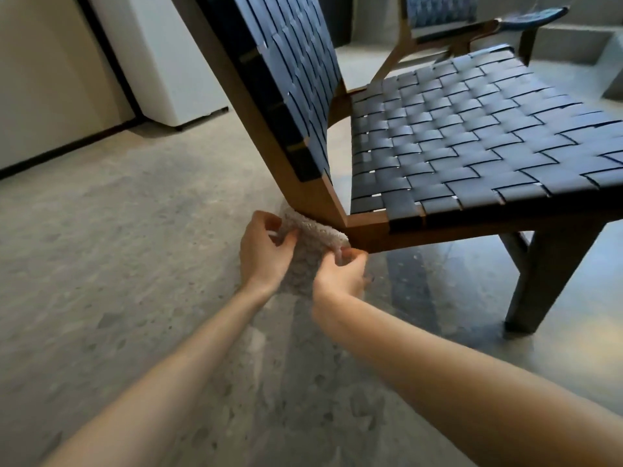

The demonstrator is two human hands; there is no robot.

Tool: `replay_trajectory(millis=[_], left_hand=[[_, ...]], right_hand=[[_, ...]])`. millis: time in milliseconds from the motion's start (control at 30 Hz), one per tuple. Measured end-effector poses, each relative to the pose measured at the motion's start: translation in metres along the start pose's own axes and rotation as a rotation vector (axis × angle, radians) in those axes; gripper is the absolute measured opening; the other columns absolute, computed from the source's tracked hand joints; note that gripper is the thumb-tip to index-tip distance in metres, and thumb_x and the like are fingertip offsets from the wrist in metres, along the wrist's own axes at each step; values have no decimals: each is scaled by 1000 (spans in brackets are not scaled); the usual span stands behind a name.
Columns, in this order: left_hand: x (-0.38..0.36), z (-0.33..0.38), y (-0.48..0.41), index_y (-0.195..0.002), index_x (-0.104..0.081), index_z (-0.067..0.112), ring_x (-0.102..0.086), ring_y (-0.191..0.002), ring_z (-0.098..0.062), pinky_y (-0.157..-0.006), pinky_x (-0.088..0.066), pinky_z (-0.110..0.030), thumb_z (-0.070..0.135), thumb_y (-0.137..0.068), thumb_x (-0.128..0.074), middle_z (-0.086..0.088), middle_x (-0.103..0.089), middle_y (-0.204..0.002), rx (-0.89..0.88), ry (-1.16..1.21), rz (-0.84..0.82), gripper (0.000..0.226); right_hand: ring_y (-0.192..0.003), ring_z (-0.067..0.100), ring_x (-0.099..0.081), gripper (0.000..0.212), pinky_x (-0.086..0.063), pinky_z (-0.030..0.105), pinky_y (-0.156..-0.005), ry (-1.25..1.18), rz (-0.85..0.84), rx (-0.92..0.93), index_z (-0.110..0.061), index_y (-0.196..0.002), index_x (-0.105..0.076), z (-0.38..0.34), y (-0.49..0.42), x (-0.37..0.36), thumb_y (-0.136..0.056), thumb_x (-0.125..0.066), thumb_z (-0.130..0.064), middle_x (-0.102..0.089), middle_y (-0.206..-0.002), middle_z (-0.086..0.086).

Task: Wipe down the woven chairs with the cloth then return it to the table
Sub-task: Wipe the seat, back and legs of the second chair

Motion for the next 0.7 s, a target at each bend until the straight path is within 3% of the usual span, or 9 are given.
replay_trajectory(millis=[167,300,333,433,533,633,700], left_hand=[[-9,-1,13,-114,-58,19,-53,-82,1,-70,-43,-12,28,-93,-59,14,-57,-97,-131,78,37,23],[-21,-1,20,-116,-59,17,-52,-83,6,-74,-40,-1,37,-91,-58,10,-56,-101,-221,79,-74,32],[-24,-3,19,-121,-57,16,-54,-91,0,-80,-40,-4,38,-91,-58,6,-56,-107,-233,63,-96,37],[-29,-8,13,-128,-52,10,-55,-110,-22,-98,-46,-37,33,-93,-56,-8,-56,-123,-266,-7,-127,42],[-34,-16,6,-128,-53,6,-54,-112,-26,-98,-44,-46,27,-95,-53,-12,-57,-124,-304,-82,-142,39],[-34,-35,3,-135,-48,10,-52,-117,-23,-100,-41,-44,22,-97,-51,-9,-55,-127,-333,-131,-163,40],[-33,-49,1,-139,-44,13,-49,-119,-22,-102,-39,-40,17,-97,-51,-8,-54,-129,-349,-166,-201,43]], right_hand=[[-108,23,-52,44,-42,23,-85,-326,93,-9,-16,-126,-38,14,-1,-15,-91,-63,-22,-44,-133,11],[-127,29,-46,63,-40,31,-99,-333,74,-58,-9,-140,-33,15,-9,-26,-90,-63,-34,-38,-141,12],[-130,31,-43,68,-38,34,-104,-304,45,-56,-9,-144,-30,14,-12,-29,-91,-60,-38,-35,-144,13],[-136,33,-34,75,-32,43,-112,-246,-35,-4,-11,-152,-9,16,-19,-40,-97,-50,-40,-26,-150,16],[-128,30,-44,60,-37,39,-108,-298,-72,89,-12,-147,-19,22,-21,-45,-99,-49,-30,-40,-142,15],[-114,20,-53,27,-46,30,-96,-350,-180,119,-21,-126,-39,40,-25,-54,-100,-46,-22,-55,-121,5],[-107,13,-52,19,-43,20,-86,-298,-222,179,-24,-119,-40,49,-29,-58,-101,-43,-18,-54,-111,-3]])
Point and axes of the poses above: each hand's wrist, its own y-axis away from the middle knuckle, its own x-axis out of the back of the hand, z = x × y, the point moved 5 cm from there along -y, towards the middle knuckle
